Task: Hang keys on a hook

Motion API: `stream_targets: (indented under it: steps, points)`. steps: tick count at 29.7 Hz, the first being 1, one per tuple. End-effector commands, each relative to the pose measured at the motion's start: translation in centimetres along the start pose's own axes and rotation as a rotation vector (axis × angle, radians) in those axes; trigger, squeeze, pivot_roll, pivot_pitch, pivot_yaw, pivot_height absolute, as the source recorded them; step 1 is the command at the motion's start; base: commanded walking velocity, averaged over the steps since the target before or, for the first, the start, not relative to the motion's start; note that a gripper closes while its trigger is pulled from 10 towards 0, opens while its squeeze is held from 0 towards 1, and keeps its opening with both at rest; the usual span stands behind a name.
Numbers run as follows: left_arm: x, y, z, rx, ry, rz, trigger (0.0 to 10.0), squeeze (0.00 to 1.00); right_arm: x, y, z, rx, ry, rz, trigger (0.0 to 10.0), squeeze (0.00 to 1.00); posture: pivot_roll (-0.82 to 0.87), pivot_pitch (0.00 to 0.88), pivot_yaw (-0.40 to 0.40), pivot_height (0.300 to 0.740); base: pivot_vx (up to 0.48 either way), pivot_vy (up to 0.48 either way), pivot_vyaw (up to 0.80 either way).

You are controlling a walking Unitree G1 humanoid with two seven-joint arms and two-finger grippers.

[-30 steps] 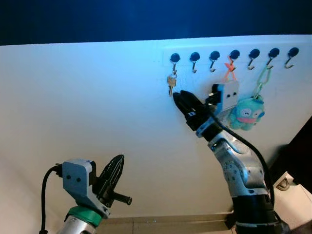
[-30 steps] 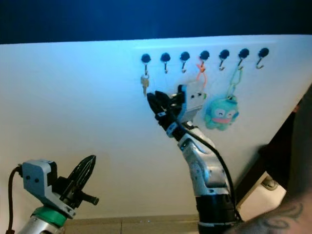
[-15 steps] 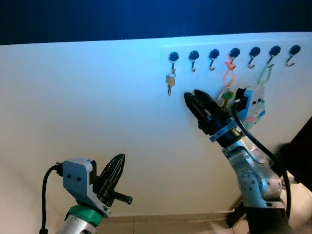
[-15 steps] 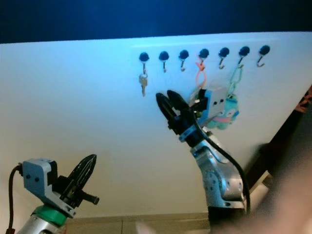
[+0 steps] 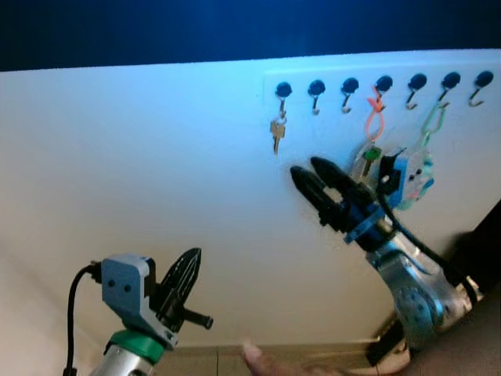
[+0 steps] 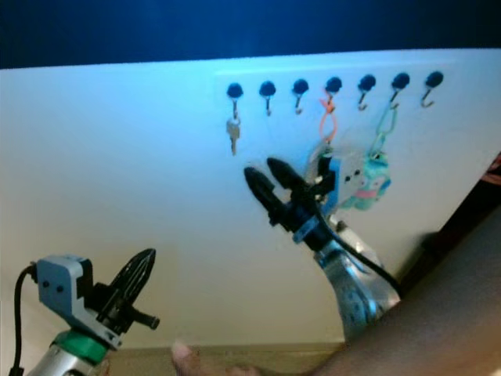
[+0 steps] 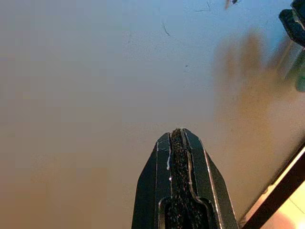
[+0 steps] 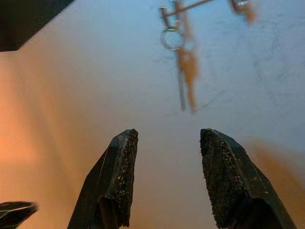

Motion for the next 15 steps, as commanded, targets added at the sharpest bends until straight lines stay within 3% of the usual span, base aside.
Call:
stream_targets:
  steps: [1,8,13,15]
  points:
    - [0.1,-0.7,-0.2,0.028,0.000,-0.003,10.0,0.00,0.9,-0.2,0.0,0.014,0.042,0.006,10.0,0.00,-0.08,0.076,0.158,0.740,0.000,0.000,0.00]
    - [0.0,-0.7,-0.3,0.029,-0.005,-0.005,10.0,0.00,1.3,-1.1,-0.3,0.053,0.064,0.012,10.0,0.00,-0.08,0.071,0.157,0.740,0.000,0.000,0.00]
    - [-0.1,-0.8,-0.4,0.032,-0.008,-0.007,10.0,0.00,2.1,-3.4,-1.2,0.178,0.118,0.014,10.0,0.00,-0.08,0.069,0.155,0.740,0.000,0.000,0.00]
    - [-0.1,-0.8,-0.4,0.032,-0.008,-0.007,10.0,0.00,2.1,-3.4,-1.2,0.178,0.118,0.014,10.0,0.00,-0.08,0.069,0.155,0.740,0.000,0.000,0.00]
Point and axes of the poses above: a point about 5 cm out from each wrist's last joint towards the gripper, its own z axis pointing out of the wrist towards the gripper, its own y axis along the axis of the wrist's last joint, x = y × z, the point moved 6 cm from there along z, pointing out of the wrist towards the gripper, and after that the axes turned 5 degrees about z, right-handed, at the moved point
